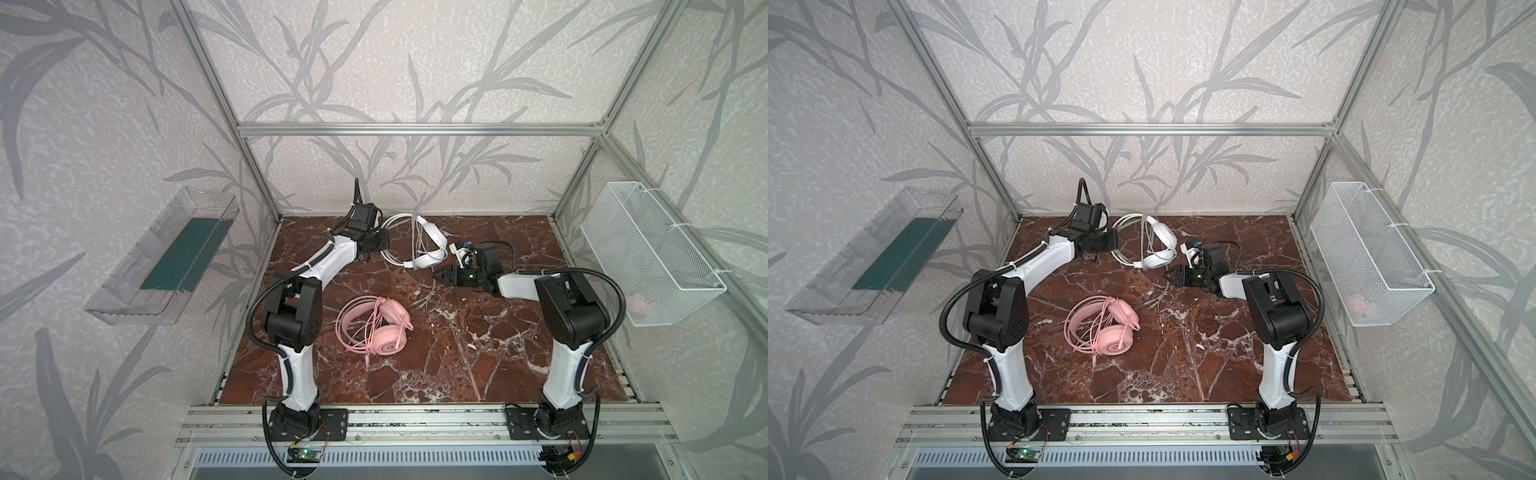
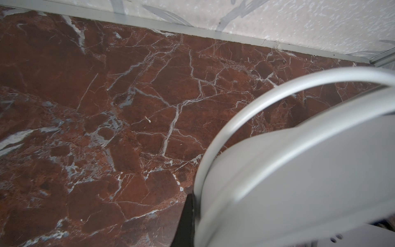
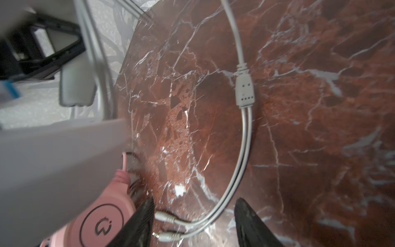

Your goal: Wrap the headphones

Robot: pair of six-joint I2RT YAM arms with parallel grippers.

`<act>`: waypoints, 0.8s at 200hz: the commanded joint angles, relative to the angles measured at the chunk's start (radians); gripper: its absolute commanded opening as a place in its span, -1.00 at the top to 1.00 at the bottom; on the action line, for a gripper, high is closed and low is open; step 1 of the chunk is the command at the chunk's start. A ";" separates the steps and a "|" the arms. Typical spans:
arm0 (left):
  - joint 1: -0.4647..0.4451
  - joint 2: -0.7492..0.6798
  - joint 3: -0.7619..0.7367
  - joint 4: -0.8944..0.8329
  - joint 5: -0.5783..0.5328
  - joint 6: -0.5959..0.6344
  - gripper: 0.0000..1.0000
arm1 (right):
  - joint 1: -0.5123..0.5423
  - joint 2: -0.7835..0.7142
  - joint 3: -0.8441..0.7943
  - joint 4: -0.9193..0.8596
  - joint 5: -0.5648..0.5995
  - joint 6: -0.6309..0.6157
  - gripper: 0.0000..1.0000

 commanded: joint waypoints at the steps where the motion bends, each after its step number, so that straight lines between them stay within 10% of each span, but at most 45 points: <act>1: 0.001 -0.052 0.026 0.012 0.039 -0.006 1.00 | -0.001 0.045 0.060 0.086 0.012 0.080 -0.23; 160: 0.001 -0.049 0.050 -0.001 0.048 -0.013 1.00 | 0.017 0.326 0.292 0.087 -0.097 0.229 0.03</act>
